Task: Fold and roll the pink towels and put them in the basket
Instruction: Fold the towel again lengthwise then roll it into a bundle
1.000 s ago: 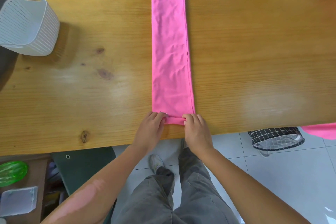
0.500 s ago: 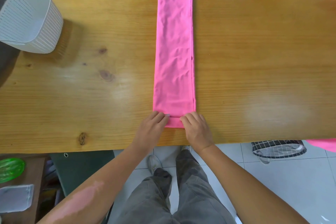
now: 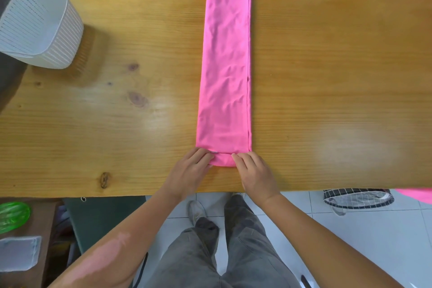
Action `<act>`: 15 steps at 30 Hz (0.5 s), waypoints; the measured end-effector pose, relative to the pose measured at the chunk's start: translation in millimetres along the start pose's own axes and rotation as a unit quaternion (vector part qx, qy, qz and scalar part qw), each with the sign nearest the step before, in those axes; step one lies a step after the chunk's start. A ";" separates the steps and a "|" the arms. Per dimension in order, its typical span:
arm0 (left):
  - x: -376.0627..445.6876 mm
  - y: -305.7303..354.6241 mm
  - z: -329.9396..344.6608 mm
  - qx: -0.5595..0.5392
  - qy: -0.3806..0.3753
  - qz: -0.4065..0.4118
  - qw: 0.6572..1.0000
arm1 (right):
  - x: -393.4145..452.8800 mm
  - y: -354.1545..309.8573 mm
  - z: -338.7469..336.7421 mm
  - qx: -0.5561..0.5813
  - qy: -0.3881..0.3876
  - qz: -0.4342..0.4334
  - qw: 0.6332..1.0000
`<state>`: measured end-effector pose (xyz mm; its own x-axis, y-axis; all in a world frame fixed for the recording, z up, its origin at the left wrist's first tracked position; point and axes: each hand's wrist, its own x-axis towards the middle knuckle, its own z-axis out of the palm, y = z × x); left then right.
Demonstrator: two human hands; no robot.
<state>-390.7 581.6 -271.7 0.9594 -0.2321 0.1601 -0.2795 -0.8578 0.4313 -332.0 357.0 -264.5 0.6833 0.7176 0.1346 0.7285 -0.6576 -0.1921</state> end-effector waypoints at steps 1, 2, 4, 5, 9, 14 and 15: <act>3.1 -0.3 -3.4 -0.008 -0.004 -0.005 1.000 | 2.8 0.0 -0.6 0.024 -0.011 0.023 0.999; 6.1 -0.7 -7.1 -0.019 -0.007 -0.014 1.000 | 5.9 0.0 -1.6 0.059 -0.022 0.054 0.997; 14.3 -1.0 -15.6 -0.058 -0.019 -0.048 0.997 | 13.1 0.4 -4.1 0.138 -0.047 0.119 0.982; 18.7 -1.5 -18.9 -0.080 -0.026 -0.069 0.994 | 17.2 0.9 -4.1 0.165 -0.057 0.144 0.974; 36.3 -2.8 -20.9 -0.154 -0.021 -0.180 0.971 | 36.5 2.1 -1.6 0.170 -0.044 0.194 0.965; 47.3 5.8 -12.5 -0.052 0.075 -0.175 0.980 | 52.9 4.0 -2.3 0.065 0.004 0.181 0.981; 47.2 8.7 -10.0 -0.010 0.083 -0.124 0.989 | 54.3 4.6 -2.4 0.050 0.015 0.161 0.985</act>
<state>-348.3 567.7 -251.5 0.9796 0.0635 0.1904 -0.0395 -0.8691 0.4931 -291.4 392.4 -255.8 0.8810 0.4664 0.0794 0.4653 -0.8236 -0.3243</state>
